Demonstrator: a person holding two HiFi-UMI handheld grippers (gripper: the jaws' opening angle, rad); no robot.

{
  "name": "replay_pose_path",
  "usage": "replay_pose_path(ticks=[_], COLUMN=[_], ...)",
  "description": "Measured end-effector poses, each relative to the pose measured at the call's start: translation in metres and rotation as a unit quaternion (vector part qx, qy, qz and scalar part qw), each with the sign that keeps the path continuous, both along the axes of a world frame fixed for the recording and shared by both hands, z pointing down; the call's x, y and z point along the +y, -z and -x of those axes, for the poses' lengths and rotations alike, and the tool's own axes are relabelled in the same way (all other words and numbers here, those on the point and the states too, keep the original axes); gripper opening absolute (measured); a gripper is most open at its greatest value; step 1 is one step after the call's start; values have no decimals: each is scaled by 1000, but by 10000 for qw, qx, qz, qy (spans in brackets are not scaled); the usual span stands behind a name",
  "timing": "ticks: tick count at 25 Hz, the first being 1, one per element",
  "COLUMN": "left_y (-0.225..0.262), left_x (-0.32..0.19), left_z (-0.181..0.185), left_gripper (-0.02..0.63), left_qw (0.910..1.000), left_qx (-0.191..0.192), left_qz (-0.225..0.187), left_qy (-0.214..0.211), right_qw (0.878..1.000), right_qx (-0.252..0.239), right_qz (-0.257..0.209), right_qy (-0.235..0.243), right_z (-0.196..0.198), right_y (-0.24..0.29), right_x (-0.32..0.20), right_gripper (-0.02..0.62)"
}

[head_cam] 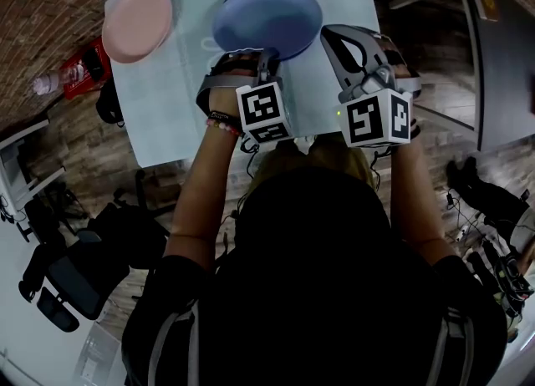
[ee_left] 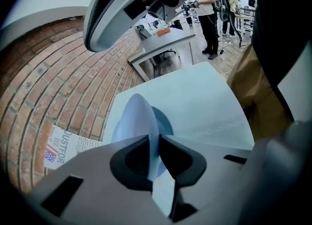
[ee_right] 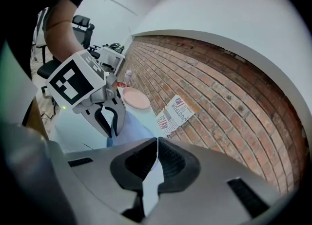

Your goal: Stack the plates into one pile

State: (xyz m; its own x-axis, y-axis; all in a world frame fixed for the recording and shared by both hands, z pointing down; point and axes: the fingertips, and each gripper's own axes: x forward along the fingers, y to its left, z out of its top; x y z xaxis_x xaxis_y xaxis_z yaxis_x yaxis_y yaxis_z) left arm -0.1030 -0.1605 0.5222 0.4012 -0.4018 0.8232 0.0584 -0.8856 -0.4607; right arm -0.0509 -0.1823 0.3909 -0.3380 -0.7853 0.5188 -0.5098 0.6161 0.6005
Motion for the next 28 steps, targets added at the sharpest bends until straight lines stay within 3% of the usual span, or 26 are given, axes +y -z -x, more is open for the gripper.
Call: replay_pose_path(ticks=[7,12,17,28], left_y=[-1,-19,-21,-39], left_x=[-1,1,3,17], left_z=[-10,-7,-9,1], left_gripper=[58,57,61,86], left_qw=[9997,9998,9988,9982], left_qx=[225,8,173,-84], left_qz=[78,91,311,496], left_qy=[90,153,337,311], right_qw=[10000,9999,9998,9997], right_qx=[-26,-41,-52,-24], right_qz=[77,124,169,199], right_qy=[-37,-88,-85,-133], right_z=[-9,-16,-17,-17], right_y=[-6,-11,-13,-15], right_x=[3,7,7,12], right_gripper=[37,37,37,37])
